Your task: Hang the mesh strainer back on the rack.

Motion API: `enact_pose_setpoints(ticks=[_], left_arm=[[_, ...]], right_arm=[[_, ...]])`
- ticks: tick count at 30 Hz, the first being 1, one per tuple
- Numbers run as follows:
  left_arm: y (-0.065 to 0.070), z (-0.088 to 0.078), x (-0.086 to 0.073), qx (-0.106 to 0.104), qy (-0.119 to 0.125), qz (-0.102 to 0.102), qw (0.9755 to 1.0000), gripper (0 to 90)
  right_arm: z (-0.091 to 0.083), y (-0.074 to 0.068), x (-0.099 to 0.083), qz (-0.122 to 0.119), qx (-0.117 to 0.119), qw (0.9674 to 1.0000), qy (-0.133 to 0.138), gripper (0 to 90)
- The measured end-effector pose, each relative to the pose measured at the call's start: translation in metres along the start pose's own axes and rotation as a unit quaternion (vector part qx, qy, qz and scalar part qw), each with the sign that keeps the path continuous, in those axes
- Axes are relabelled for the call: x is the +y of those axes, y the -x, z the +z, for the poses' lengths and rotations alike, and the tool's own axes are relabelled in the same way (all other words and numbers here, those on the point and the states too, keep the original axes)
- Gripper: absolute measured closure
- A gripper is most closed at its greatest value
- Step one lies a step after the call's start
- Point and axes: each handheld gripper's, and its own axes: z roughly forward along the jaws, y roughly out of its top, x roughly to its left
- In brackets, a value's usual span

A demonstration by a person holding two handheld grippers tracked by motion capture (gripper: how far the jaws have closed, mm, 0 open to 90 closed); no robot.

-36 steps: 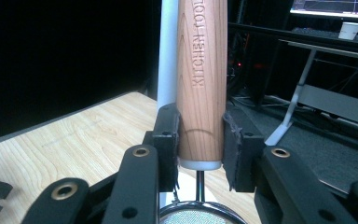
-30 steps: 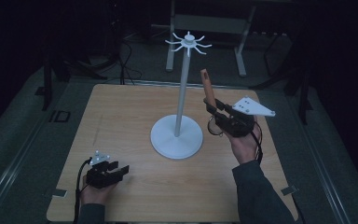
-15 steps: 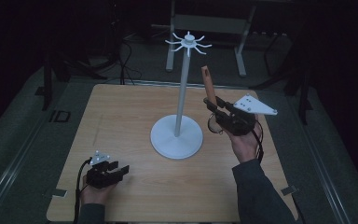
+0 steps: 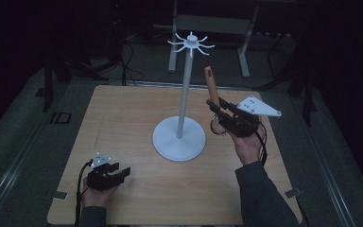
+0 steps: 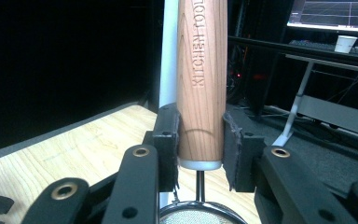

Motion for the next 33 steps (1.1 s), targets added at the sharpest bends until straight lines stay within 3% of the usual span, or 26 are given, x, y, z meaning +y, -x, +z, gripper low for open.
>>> enact_pose_setpoints(ticks=[7,33], left_arm=[[0.003,0.000,0.001,0.014,0.002,0.011,0.9998,44.6],[0.002,-0.002,0.001,0.018,0.005,0.010,0.9998,44.6]], right_arm=[[0.000,0.000,0.000,0.003,0.002,1.0000,0.003,69.2],[-0.002,-0.001,0.014,0.010,0.007,0.9994,0.033,69.2]])
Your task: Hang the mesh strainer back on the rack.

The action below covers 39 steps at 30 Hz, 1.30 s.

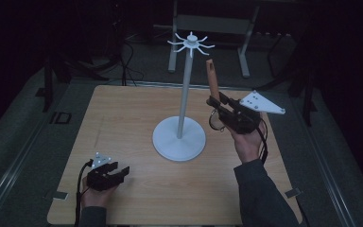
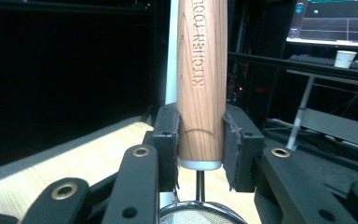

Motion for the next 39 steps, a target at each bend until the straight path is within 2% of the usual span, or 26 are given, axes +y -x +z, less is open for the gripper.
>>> enact_pose_setpoints(ticks=[14,26,39], left_arm=[[0.000,0.001,0.000,-0.001,-0.002,0.001,1.0000,44.5],[0.000,0.001,0.000,-0.003,-0.003,0.003,1.0000,44.5],[0.000,0.000,0.000,-0.002,-0.001,0.000,1.0000,44.6]], right_arm=[[-0.002,0.003,0.010,0.017,0.010,0.9995,0.025,69.2],[0.003,0.000,0.017,0.015,0.019,0.9994,0.025,69.2],[0.017,0.003,0.022,0.024,0.030,0.9992,0.015,69.2]])
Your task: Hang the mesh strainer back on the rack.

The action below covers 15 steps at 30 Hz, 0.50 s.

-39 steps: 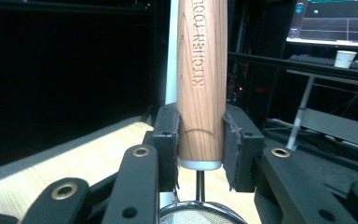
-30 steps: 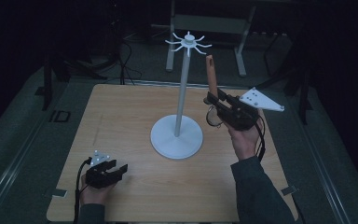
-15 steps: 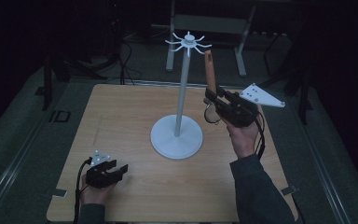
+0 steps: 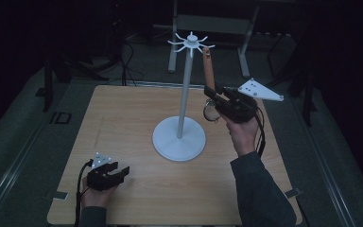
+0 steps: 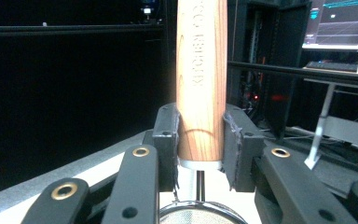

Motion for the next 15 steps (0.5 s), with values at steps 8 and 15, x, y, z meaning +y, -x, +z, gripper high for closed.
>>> enact_pose_setpoints(ticks=[8,15], left_arm=[[0.0001,0.0000,0.0000,0.000,0.000,0.001,1.0000,44.5],[0.0001,0.0002,0.0000,-0.001,-0.001,0.001,1.0000,44.6]], right_arm=[[0.0079,0.0008,-0.0005,0.003,0.005,0.9999,-0.014,69.1],[0.0085,0.0011,-0.0039,-0.009,0.001,0.9997,-0.023,59.1]])
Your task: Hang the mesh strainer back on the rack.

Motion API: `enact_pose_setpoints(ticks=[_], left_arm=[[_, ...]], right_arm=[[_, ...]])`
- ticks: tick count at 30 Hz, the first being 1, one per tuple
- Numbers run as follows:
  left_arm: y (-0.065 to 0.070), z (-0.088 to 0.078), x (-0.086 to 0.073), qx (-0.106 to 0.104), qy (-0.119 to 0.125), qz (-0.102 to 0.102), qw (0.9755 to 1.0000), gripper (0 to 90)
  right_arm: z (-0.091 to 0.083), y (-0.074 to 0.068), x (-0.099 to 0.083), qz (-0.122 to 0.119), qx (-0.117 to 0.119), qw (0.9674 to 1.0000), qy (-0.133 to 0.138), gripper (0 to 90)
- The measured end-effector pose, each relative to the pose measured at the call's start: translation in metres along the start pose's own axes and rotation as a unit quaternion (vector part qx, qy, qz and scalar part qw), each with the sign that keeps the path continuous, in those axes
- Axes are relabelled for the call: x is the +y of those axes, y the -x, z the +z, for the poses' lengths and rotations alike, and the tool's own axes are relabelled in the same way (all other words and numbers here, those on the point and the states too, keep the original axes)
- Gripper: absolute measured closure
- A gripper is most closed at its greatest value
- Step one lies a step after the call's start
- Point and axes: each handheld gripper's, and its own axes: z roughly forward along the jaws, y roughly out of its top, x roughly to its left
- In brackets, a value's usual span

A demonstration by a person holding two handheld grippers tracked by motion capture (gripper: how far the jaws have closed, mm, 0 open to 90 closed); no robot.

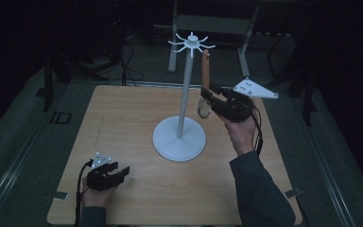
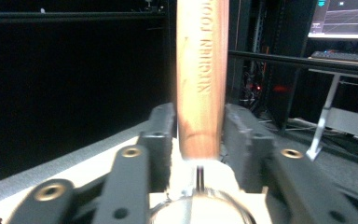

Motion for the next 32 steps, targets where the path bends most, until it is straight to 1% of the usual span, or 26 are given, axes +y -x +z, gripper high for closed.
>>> enact_pose_setpoints(ticks=[2,5,9,13,16,18,21,23,25,27,30,31,32], left_arm=[[0.000,0.000,0.000,-0.001,0.000,0.001,1.0000,44.6],[0.000,0.000,0.000,-0.001,0.000,0.001,1.0000,44.6],[0.000,0.000,0.000,0.000,-0.001,0.002,1.0000,44.6],[0.000,0.001,0.000,0.000,-0.001,0.003,1.0000,44.6],[0.000,0.001,0.000,0.000,0.000,0.002,1.0000,44.6],[0.001,0.001,0.000,0.000,-0.001,0.002,1.0000,44.5],[0.001,0.001,0.000,0.000,-0.001,0.003,1.0000,44.5],[0.001,0.001,0.000,0.001,-0.001,0.003,1.0000,44.6],[0.001,0.001,0.001,0.001,-0.001,0.003,1.0000,44.5],[0.001,0.001,0.000,0.001,0.001,0.002,1.0000,44.5],[0.001,0.001,0.000,0.001,0.001,0.003,1.0000,44.5],[0.001,0.001,0.000,0.001,0.001,0.003,1.0000,44.6],[0.001,0.001,0.000,0.001,0.001,0.003,1.0000,44.6]], right_arm=[[-0.001,-0.002,-0.001,-0.013,-0.011,0.9998,-0.006,54.3],[-0.002,-0.003,-0.003,-0.028,-0.019,0.9994,-0.012,49.7],[-0.003,-0.006,-0.004,-0.039,-0.020,0.9987,-0.024,43.8],[-0.003,-0.009,-0.005,-0.056,-0.026,0.9971,-0.045,40.3],[-0.002,-0.011,-0.008,-0.061,-0.029,0.9957,-0.063,37.3],[-0.001,-0.011,-0.011,-0.066,-0.032,0.9940,-0.081,37.0],[0.000,-0.010,-0.017,-0.065,-0.027,0.9923,-0.102,37.0],[0.000,-0.008,-0.022,-0.064,-0.029,0.9903,-0.119,37.1],[0.000,-0.005,-0.028,-0.059,-0.025,0.9886,-0.136,37.2],[0.000,-0.003,-0.035,-0.056,-0.022,0.9862,-0.155,37.3],[-0.001,0.001,-0.049,-0.057,-0.022,0.9809,-0.185,37.3],[-0.001,0.001,-0.049,-0.057,-0.022,0.9809,-0.185,37.3],[-0.002,0.003,-0.055,-0.057,-0.021,0.9791,-0.194,37.2]])
